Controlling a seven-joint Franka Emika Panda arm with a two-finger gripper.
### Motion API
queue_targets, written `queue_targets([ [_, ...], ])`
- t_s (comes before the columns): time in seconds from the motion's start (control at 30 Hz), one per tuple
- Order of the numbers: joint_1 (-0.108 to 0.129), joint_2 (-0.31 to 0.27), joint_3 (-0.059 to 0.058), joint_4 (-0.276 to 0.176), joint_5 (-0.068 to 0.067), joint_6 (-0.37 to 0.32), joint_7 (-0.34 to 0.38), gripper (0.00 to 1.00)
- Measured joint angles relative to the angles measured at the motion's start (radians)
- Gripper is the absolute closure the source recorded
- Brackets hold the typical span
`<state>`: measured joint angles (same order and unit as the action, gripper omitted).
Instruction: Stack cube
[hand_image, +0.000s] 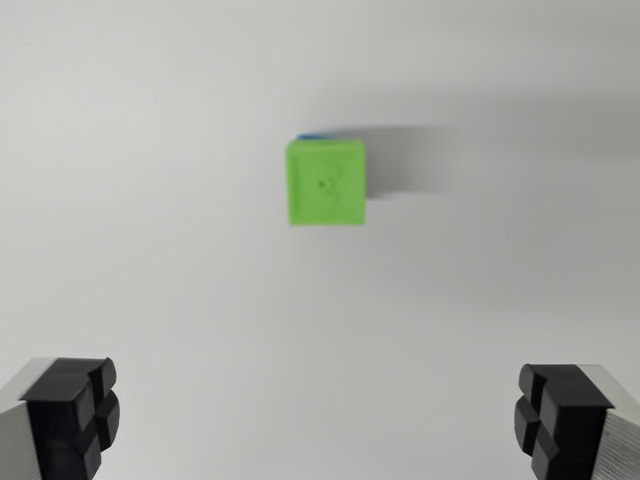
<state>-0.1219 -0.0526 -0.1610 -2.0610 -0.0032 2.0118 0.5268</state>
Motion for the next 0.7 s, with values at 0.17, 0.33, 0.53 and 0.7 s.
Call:
queue_targets([
  [0.17,0.0,-0.004,0.0,0.013,0.0,-0.016,0.0,0.0],
  [0.33,0.0,-0.005,0.0,0.018,-0.001,-0.023,0.001,0.0],
  [0.53,0.0,-0.003,0.0,0.018,-0.001,-0.023,0.001,0.0],
  [0.7,0.0,-0.003,0.0,0.018,-0.001,-0.023,0.001,0.0],
])
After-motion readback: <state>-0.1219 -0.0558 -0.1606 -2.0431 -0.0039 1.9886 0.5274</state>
